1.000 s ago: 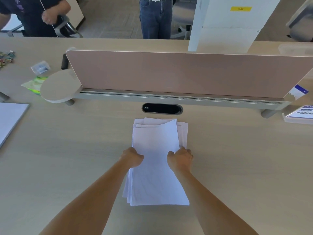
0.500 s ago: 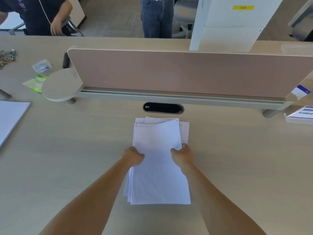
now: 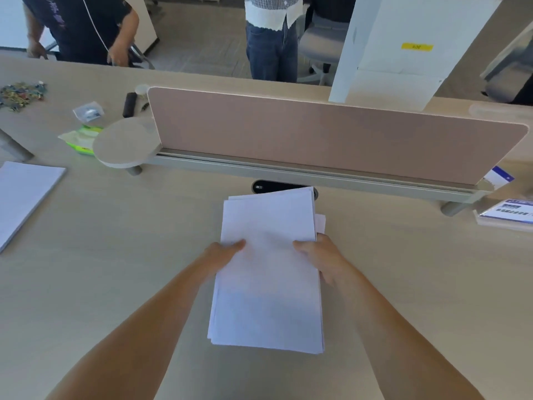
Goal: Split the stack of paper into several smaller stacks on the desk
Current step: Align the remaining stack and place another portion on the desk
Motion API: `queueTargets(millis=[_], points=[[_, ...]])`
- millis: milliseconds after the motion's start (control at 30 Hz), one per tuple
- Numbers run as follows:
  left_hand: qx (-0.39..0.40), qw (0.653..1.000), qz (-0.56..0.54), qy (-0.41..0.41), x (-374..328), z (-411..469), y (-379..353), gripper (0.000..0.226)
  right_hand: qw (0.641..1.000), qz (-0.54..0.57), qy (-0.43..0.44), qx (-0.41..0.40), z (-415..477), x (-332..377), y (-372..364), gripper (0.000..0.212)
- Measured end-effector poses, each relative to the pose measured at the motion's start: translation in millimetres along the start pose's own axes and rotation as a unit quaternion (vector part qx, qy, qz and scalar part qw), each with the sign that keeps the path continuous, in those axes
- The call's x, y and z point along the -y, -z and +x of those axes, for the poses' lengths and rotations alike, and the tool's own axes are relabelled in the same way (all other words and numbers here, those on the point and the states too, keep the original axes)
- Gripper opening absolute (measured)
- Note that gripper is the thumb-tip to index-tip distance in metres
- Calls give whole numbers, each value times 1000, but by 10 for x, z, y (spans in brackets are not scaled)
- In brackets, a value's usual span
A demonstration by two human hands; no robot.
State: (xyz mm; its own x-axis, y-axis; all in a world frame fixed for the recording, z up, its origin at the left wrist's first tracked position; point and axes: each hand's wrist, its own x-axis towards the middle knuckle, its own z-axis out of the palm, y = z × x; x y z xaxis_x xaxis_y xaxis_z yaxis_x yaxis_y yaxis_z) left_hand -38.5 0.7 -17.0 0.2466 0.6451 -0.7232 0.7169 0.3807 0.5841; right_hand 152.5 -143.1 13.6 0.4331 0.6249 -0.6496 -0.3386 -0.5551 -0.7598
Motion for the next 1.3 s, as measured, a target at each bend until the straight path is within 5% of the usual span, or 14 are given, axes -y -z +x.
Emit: queueTargets(millis=[133, 233, 300, 467, 600, 700, 933, 1067, 1200, 1300], points=[[65, 981, -178, -50, -35, -342, 510, 39, 996, 38, 55, 56, -280, 193, -181, 18], [69, 974, -190, -101, 39, -554, 845, 64, 992, 17, 108, 66, -437, 300, -578, 17], [38, 970, -186, -151, 95, -661, 1007, 63, 987, -14, 148, 63, -540, 342, -920, 16], [-124, 950, -207, -199, 372, -882, 1638, 8, 978, -25, 200, 62, -750, 321, -1785, 12], [-142, 936, -227, -228, 871, -990, 2327, 9, 982, -21, 180, 48, -868, 316, -2504, 9], [-135, 932, -225, -248, 1228, -1021, 2809, 22, 987, 48, 142, 59, -976, 257, -3077, 30], [-84, 935, -245, -244, 1926, -841, 3579, 35, 980, 91, 173, -30, -1248, -7, -4041, 15], [-21, 931, -270, -243, 2173, -712, 3696, 54, 982, 58, 176, -35, -1305, -220, -4195, 15], [-5, 945, -236, -225, 2296, -607, 3704, 46, 988, 13, 153, -25, -1231, -365, -4097, 28], [5, 937, -256, -238, 2243, -614, 3706, 45, 986, 43, 160, -8, -1171, -359, -4078, 19]])
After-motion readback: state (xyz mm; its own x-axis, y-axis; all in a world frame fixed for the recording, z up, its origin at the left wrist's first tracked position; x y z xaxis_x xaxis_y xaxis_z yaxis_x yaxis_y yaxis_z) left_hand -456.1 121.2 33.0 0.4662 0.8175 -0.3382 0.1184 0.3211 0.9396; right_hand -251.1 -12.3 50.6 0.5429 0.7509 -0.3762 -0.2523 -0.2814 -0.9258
